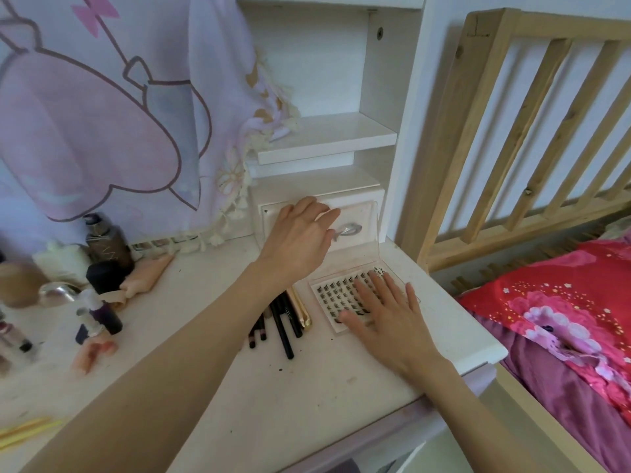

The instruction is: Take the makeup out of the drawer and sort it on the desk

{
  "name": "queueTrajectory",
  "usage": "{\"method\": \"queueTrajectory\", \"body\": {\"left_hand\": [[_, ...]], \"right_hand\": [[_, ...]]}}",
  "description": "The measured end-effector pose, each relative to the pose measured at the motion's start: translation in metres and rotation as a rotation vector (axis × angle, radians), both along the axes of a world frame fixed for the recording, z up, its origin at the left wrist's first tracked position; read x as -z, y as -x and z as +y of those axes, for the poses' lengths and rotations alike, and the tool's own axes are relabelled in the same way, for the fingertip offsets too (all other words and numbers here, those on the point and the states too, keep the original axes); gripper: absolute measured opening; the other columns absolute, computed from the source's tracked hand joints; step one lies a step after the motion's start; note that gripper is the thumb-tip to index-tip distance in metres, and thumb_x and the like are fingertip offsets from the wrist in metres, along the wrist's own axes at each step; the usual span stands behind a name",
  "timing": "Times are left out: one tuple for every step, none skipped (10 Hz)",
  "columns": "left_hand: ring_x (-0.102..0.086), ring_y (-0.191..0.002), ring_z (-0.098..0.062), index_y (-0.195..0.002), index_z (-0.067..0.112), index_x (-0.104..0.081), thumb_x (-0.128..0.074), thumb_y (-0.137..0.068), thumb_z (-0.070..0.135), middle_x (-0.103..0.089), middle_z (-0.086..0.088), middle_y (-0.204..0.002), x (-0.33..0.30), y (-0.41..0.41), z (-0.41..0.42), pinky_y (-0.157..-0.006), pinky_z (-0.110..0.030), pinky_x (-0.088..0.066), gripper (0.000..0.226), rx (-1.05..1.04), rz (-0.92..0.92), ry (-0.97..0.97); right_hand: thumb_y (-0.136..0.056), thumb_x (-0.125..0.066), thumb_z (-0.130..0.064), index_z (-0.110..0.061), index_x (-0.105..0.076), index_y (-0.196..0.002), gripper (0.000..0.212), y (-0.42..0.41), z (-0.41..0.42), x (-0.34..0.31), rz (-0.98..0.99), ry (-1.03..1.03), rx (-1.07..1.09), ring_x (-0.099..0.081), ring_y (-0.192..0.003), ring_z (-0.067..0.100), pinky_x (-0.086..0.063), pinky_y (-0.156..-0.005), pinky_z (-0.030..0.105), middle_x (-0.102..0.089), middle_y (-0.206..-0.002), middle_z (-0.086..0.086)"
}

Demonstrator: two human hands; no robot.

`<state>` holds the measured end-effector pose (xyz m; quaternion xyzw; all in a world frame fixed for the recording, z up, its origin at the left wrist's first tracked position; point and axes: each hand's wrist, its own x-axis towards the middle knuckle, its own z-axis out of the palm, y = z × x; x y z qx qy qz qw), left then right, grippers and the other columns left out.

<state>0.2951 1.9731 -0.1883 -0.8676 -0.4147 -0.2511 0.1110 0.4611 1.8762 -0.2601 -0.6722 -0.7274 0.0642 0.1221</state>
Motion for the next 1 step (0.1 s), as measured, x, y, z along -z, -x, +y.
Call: {"method": "queueTrajectory", "body": {"left_hand": [[-0.041, -0.128, -0.031, -0.129, 0.008, -0.051, -0.034, -0.095, 0.028, -0.053, -0.012, -0.131, 0.0075, 0.0285, -0.0219, -0.099, -0.047, -0.037, 0.044, -0.092, -0.088, 0.071]], "right_hand": [[-0.062, 0.015, -0.082, -0.030, -0.012, -0.149, 0.104, 0.0139, 0.0032, -0.0100, 0.028, -0.041, 0.019, 0.009, -0.145, 0.014, 0.013, -0.115, 0.036, -0.002, -0.158, -0.001]]}}
